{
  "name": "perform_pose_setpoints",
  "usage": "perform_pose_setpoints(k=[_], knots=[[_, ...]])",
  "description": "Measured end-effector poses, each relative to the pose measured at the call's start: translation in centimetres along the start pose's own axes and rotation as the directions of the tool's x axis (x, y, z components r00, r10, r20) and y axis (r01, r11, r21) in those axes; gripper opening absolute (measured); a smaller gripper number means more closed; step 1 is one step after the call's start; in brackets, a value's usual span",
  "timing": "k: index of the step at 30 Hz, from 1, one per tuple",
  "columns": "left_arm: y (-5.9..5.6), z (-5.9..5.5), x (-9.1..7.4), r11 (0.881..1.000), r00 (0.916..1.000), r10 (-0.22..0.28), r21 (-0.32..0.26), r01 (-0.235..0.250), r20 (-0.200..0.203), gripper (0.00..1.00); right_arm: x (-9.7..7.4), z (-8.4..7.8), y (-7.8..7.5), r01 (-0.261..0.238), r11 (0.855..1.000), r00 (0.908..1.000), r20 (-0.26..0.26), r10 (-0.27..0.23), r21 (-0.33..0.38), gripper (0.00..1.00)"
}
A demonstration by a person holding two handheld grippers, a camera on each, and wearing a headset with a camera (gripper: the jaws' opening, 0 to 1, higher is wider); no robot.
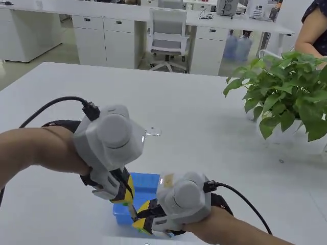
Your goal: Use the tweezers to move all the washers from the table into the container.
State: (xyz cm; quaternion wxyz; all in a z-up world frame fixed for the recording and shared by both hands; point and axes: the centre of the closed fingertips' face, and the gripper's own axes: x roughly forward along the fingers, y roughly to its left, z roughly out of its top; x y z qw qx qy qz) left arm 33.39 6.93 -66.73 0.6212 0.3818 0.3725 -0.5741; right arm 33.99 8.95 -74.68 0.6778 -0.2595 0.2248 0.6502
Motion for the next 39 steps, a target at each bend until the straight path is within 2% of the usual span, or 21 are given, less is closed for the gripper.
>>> perform_pose_setpoints(k=[5, 15, 22, 39], knots=[[-1.0, -0.6, 0.8, 1.000, 0.9998, -0.020, -0.002, 0.019, -0.010, 0.05, 0.9, -0.6, 1.1, -0.018, 1.000, 0.9998, -0.007, 0.018, 0.000, 0.11], [-1.9, -1.7, 2.1, 0.999, 0.9983, -0.049, -0.006, 0.049, -0.031, 0.05, 2.2, -1.5, 2.3, -0.035, 0.999, 0.9993, -0.011, 0.035, 0.024, 0.11], [-2.2, -2.1, 2.9, 0.998, 0.9970, -0.069, -0.017, 0.068, -0.035, 0.05, 2.8, -2.2, 2.7, -0.048, 0.998, 0.9986, -0.018, 0.049, 0.038, 0.11], [-2.5, -2.3, 4.2, 0.996, 0.9950, -0.089, -0.011, 0.089, -0.046, 0.05, 3.4, -3.3, 3.1, -0.057, 0.997, 0.9980, -0.025, 0.059, 0.052, 0.12]])
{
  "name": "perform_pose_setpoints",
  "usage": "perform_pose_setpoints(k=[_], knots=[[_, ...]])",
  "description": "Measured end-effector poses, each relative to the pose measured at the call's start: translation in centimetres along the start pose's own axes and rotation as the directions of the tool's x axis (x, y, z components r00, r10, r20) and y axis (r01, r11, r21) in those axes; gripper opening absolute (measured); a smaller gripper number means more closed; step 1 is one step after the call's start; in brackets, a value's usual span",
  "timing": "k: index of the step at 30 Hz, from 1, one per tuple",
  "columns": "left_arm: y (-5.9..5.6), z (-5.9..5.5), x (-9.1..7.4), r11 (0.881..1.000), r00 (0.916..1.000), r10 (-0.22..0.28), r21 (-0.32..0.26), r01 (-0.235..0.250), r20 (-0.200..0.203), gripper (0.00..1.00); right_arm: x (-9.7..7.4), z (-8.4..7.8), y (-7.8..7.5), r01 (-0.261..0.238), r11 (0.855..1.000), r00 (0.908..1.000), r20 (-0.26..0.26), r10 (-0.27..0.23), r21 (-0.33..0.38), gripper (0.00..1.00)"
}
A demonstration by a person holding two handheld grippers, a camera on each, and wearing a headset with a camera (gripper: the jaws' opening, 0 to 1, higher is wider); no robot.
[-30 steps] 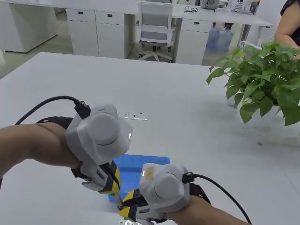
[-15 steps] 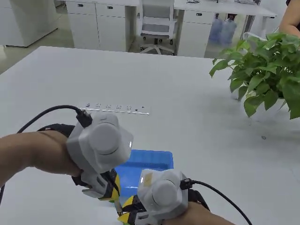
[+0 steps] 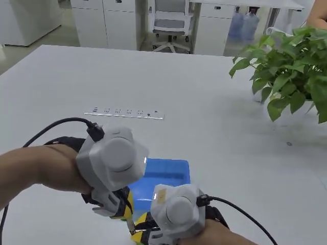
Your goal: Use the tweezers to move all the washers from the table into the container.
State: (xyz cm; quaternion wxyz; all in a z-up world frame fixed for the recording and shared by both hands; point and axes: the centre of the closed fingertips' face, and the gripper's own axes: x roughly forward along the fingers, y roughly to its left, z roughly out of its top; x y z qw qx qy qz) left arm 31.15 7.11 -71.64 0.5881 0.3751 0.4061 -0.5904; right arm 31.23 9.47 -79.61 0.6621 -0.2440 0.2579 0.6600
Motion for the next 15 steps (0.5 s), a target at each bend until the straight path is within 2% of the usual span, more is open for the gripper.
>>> perform_pose_setpoints(k=[15], knots=[[0.22, 0.24, 0.14, 1.000, 0.9998, -0.005, -0.021, 0.005, 0.018, 0.05, 0.09, -0.16, -0.01, 0.002, 1.000, 1.0000, 0.007, -0.002, 0.013, 0.10]])
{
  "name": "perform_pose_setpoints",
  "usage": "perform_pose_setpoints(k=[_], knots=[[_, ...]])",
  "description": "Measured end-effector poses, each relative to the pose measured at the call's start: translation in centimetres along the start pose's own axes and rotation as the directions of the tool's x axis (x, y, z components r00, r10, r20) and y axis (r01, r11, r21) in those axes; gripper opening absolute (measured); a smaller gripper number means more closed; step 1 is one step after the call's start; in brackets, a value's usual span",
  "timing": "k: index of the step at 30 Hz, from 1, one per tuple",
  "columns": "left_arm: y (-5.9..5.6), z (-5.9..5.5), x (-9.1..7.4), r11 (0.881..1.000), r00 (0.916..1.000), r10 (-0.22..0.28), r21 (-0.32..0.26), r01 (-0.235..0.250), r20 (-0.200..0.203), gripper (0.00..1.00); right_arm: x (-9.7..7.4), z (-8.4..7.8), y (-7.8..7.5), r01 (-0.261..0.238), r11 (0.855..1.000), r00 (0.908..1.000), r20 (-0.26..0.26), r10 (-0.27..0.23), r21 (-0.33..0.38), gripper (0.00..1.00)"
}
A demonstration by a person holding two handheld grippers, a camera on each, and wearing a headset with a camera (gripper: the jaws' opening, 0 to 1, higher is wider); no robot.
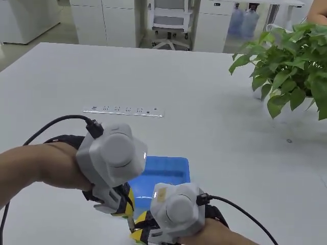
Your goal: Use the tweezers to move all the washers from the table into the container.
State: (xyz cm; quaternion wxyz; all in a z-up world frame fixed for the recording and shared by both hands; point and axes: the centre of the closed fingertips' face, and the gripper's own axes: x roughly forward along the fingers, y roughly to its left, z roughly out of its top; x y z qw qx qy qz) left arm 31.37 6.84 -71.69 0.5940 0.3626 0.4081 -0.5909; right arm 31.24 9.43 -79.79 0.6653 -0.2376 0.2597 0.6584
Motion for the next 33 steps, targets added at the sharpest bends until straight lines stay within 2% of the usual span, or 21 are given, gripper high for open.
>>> perform_pose_setpoints(k=[18, 33], knots=[[-0.5, 0.3, -0.2, 1.000, 0.9999, -0.006, 0.021, 0.006, -0.012, 0.05, -0.4, 0.1, 0.4, -0.007, 1.000, 1.0000, -0.005, 0.007, -0.007, 0.10], [-0.5, 1.4, -2.2, 0.999, 0.9997, 0.001, 0.049, 0.001, -0.022, 0.05, -2.0, 1.8, 0.3, 0.015, 1.000, 0.9996, 0.022, -0.015, 0.002, 0.10]])
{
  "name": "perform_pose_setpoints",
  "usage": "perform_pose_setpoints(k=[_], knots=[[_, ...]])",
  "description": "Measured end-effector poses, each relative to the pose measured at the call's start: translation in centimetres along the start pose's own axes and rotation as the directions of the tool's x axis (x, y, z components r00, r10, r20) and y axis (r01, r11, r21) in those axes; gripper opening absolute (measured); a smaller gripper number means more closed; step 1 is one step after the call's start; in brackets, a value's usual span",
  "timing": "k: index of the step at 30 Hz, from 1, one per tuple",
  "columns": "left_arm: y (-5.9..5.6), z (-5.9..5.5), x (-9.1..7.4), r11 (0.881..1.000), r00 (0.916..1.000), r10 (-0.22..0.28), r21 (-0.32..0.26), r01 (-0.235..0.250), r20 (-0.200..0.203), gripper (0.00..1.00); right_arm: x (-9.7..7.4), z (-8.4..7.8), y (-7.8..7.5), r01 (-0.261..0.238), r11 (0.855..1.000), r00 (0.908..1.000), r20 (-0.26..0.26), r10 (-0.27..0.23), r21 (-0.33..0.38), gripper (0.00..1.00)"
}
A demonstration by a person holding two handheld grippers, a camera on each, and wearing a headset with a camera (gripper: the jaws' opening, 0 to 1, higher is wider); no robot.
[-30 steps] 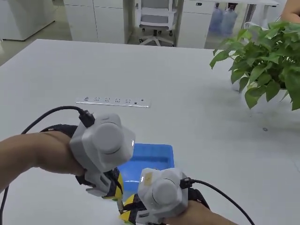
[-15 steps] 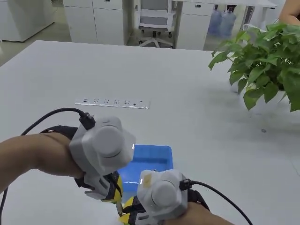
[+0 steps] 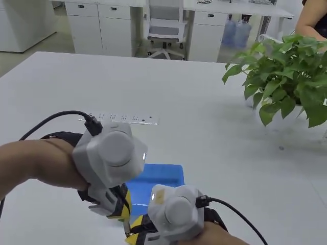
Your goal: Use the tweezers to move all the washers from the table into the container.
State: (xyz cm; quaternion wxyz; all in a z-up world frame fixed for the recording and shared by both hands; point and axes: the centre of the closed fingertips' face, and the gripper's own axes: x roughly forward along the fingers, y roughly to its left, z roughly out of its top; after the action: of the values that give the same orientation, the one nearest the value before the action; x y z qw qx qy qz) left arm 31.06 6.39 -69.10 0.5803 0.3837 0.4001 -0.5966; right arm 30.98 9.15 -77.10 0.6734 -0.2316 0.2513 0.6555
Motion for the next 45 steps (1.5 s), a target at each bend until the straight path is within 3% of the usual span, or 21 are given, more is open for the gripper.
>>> perform_pose_setpoints(k=[23, 36, 45], knots=[[1.2, 2.2, -2.9, 0.999, 0.9997, 0.025, 0.028, -0.025, -0.007, 0.05, -3.1, 2.2, -1.9, 0.046, 0.999, 0.9989, 0.010, -0.045, -0.030, 0.10], [3.6, 3.1, -3.8, 0.998, 0.9986, 0.053, 0.039, -0.053, 0.002, 0.05, -4.2, 2.7, -4.5, 0.077, 0.996, 0.9970, 0.011, -0.077, -0.035, 0.10], [5.5, 3.4, -3.6, 0.997, 0.9979, 0.065, 0.046, -0.065, 0.009, 0.05, -4.6, 2.4, -6.6, 0.092, 0.995, 0.9956, -0.011, -0.093, -0.047, 0.10]])
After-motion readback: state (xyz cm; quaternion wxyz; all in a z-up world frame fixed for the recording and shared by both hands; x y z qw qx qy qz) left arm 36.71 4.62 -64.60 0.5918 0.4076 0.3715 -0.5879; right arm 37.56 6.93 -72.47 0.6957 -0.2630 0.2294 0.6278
